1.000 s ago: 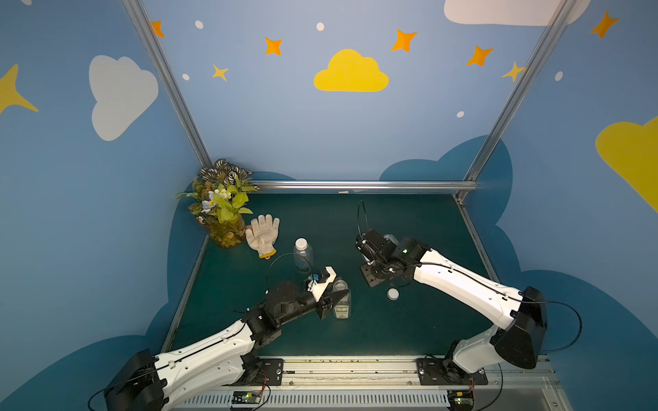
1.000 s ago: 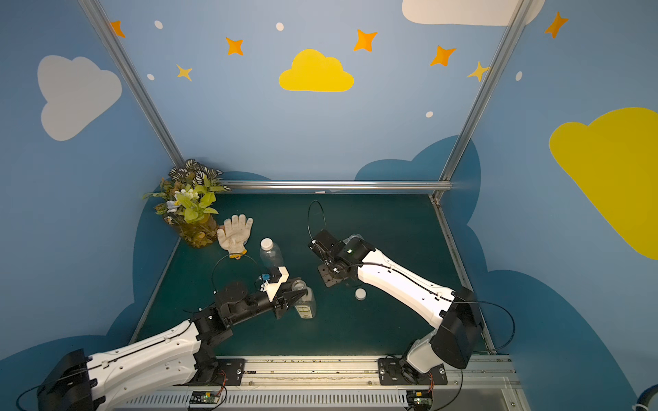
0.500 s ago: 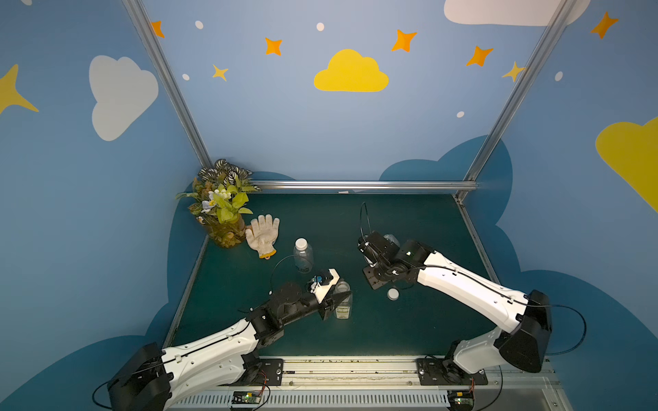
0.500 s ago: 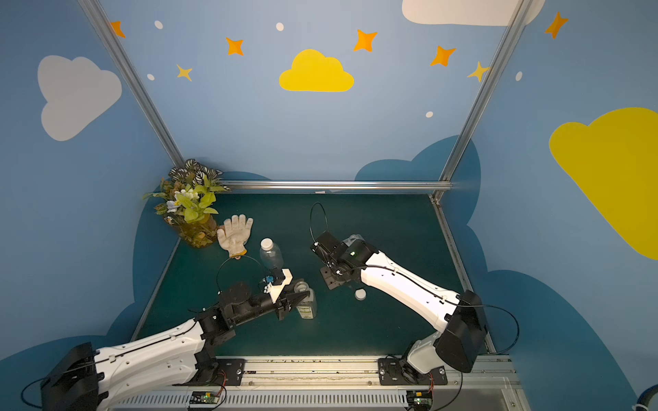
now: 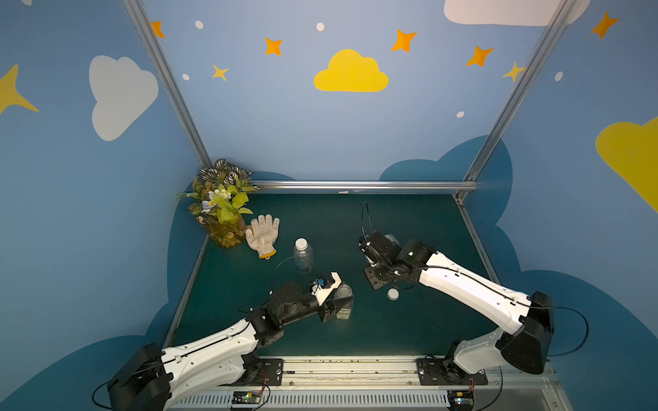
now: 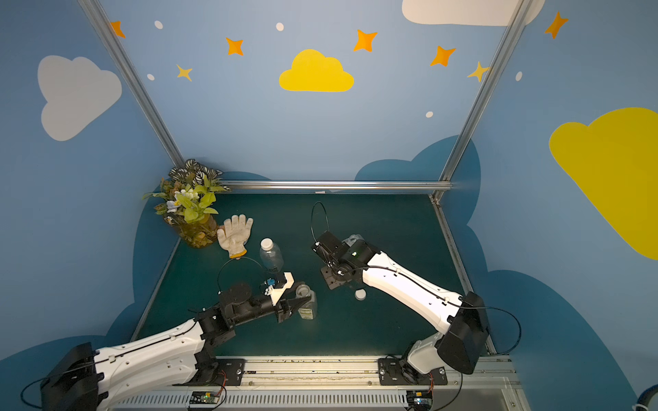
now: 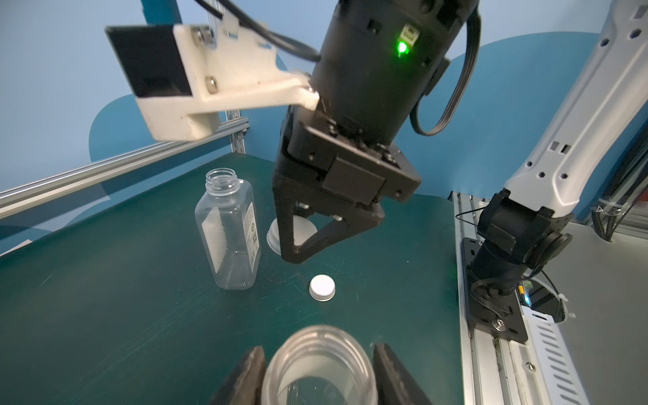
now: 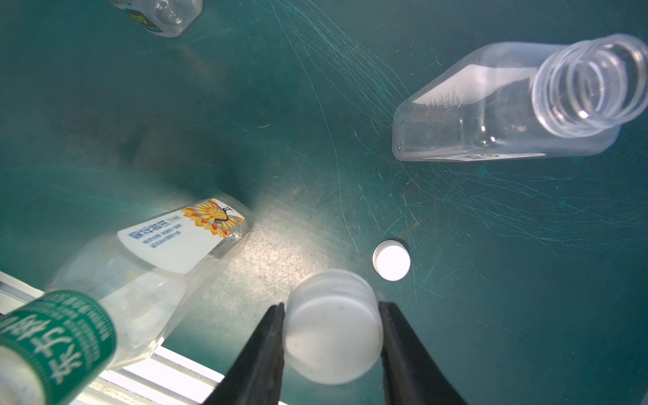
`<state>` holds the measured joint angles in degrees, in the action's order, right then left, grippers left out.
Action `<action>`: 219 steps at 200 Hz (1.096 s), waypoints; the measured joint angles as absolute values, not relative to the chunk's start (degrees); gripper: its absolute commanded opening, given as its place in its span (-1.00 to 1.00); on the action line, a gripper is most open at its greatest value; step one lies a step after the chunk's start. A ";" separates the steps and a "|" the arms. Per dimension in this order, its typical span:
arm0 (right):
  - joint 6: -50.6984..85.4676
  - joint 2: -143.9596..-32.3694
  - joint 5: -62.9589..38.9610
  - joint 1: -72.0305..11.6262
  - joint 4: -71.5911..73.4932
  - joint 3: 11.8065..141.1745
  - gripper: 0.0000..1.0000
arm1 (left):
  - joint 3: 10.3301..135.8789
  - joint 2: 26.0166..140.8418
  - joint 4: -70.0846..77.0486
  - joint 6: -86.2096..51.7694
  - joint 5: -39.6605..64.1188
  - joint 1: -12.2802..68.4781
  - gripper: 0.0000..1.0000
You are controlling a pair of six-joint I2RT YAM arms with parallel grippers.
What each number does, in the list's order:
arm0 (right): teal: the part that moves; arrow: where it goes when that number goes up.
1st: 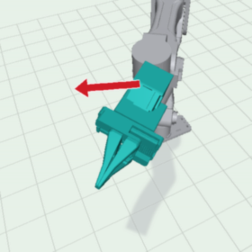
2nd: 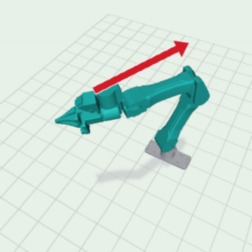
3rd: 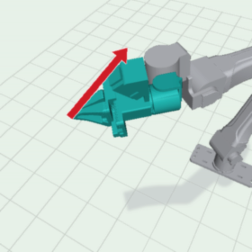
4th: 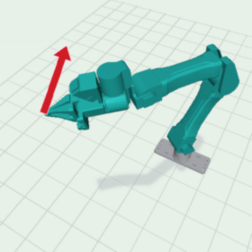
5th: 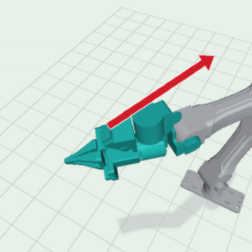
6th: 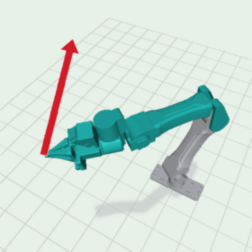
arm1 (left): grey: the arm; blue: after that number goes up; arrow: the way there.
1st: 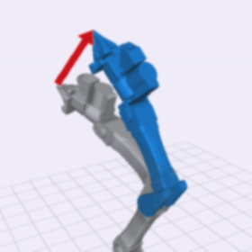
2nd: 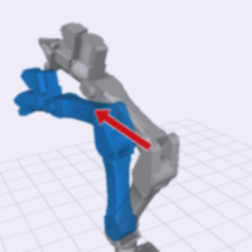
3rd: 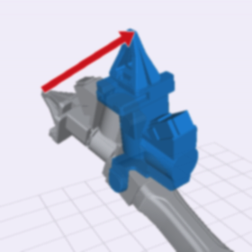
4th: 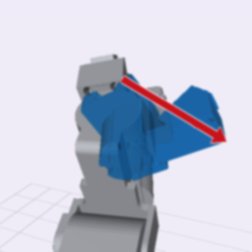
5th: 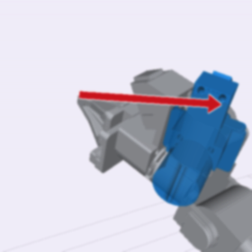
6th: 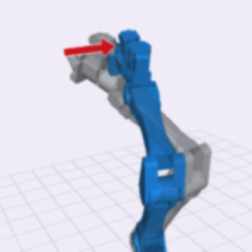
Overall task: Screw on the bottle caps
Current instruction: Place the plastic bottle at the center of the board.
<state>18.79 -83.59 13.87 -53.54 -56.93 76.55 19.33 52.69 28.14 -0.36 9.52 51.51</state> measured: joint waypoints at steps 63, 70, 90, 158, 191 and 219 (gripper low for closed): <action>17.76 -83.40 13.89 -53.21 -58.19 77.32 -0.16 | 18.94 51.68 26.17 -0.36 9.50 51.51 0.35; 17.67 -83.40 13.87 -53.19 -58.41 77.73 -0.17 | 18.76 51.68 26.20 -0.34 9.50 51.51 0.37; 17.45 -83.07 13.82 -53.17 -58.85 78.91 -0.17 | 17.93 51.57 26.63 -0.40 9.45 51.51 0.41; 18.24 -79.94 13.41 -53.17 -58.96 80.16 -0.16 | 14.55 50.83 29.43 -1.15 9.30 50.13 0.49; 19.05 -78.43 12.32 -53.10 -58.33 80.16 -0.15 | 14.41 50.85 31.62 -2.09 10.24 48.64 0.47; 18.98 -77.12 10.79 -53.06 -56.71 80.14 -0.15 | 14.33 51.33 33.85 -3.01 11.90 47.22 0.47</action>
